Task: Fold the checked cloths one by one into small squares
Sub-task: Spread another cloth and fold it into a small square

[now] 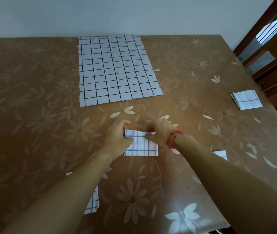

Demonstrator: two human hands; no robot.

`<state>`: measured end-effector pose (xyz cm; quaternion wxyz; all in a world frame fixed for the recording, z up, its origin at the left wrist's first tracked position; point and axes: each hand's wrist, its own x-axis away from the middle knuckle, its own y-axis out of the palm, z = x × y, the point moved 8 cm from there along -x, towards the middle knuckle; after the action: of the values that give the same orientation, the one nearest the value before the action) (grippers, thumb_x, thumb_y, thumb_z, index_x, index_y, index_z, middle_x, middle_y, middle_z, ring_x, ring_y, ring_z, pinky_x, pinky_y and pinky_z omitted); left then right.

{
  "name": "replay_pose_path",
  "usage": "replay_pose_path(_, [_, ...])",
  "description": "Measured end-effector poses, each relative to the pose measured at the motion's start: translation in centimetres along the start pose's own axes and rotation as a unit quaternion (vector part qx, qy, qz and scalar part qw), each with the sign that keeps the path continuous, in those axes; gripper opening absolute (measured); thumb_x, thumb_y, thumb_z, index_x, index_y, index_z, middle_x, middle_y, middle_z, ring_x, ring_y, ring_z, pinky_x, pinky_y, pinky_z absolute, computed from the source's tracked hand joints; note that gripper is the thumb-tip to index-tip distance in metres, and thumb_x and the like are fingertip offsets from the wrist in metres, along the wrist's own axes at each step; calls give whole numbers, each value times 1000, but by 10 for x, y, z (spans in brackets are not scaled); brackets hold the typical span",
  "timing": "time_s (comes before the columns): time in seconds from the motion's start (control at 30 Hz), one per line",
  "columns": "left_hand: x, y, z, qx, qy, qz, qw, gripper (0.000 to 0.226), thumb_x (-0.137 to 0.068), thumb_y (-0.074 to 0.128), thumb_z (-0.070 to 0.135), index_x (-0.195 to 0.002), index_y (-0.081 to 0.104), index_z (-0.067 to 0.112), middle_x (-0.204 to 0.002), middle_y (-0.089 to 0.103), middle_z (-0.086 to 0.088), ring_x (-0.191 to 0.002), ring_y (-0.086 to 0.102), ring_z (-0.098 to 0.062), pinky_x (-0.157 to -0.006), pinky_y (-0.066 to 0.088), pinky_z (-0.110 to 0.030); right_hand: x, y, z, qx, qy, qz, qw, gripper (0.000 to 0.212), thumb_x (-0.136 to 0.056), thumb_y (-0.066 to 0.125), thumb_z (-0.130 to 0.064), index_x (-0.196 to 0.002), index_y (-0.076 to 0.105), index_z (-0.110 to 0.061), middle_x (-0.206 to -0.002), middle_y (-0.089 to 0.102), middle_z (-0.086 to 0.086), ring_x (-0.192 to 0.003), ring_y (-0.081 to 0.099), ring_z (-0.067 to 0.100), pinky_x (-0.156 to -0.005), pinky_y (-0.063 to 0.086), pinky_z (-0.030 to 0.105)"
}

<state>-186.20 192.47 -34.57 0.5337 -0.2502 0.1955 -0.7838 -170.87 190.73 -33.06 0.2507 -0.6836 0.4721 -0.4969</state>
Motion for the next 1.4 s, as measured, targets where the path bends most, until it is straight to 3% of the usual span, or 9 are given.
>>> replay_pose_path(0.2, [27,-14,0,204,-123,6,971,32,-83,74,11,-110,60,20,-99,68,7,-90,64,-7,-66,48,-17,31,-22,8,-183,28,89,979,11,-79,72,-18,-72,65,-23,-70,63,-11,-67,58,1,-58,42,7])
replay_pose_path(0.33, [49,-21,11,339,-157,-2,927,21,-87,70,12,-108,69,11,-102,74,-2,-100,69,-19,-89,55,-35,64,-37,2,-334,50,129,933,8,-77,76,-13,-73,69,-15,-73,72,1,-67,68,13,-66,56,29])
replay_pose_path(0.47, [77,-38,40,405,-125,20,905,19,-91,64,6,-110,68,4,-102,74,-9,-93,72,-24,-84,57,-38,99,-45,-19,-424,32,131,895,32,-78,75,0,-57,69,-24,-55,67,-3,-60,67,19,-70,56,44])
replay_pose_path(0.57, [98,-57,56,404,-99,47,908,16,-91,63,6,-104,71,7,-99,75,-8,-93,72,-26,-84,57,-44,119,-46,-36,-443,23,117,889,34,-78,74,2,-55,66,-22,-48,61,-7,-51,62,11,-67,56,44])
replay_pose_path(0.77, [156,-115,75,344,-61,121,929,10,-87,70,9,-95,75,12,-91,76,-1,-88,73,-19,-82,58,-41,159,-55,-86,-448,-30,112,886,14,-81,74,-5,-93,71,3,-84,74,19,-75,73,27,-65,61,36])
replay_pose_path(0.97, [221,-168,75,288,-28,171,942,14,-85,70,5,-88,75,18,-85,76,4,-80,73,-11,-64,56,-22,187,-57,-147,-438,-90,98,889,3,-81,73,-10,-81,74,-7,-82,71,26,-79,71,39,-71,60,48])
replay_pose_path(1.13, [268,-209,54,277,-45,232,932,11,-83,73,6,-89,76,14,-82,76,4,-79,73,-12,-67,56,-25,208,-48,-202,-423,-130,66,894,19,-81,75,-8,-75,67,9,-70,63,29,-62,65,23,-55,56,27])
replay_pose_path(1.23, [297,-234,45,255,-47,277,925,10,-81,75,8,-91,77,10,-79,76,6,-75,71,-6,-59,50,-13,217,-38,-241,-417,-161,34,894,29,-80,76,-6,-53,69,-16,-60,65,13,-60,66,19,-51,53,22])
replay_pose_path(1.4, [339,-262,13,252,-84,321,909,7,-80,78,15,-86,77,18,-81,76,7,-78,72,-9,-69,55,-25,219,-12,-288,-415,-174,-8,893,12,-79,77,-4,-69,71,-1,-61,67,7,-59,67,18,-58,60,33])
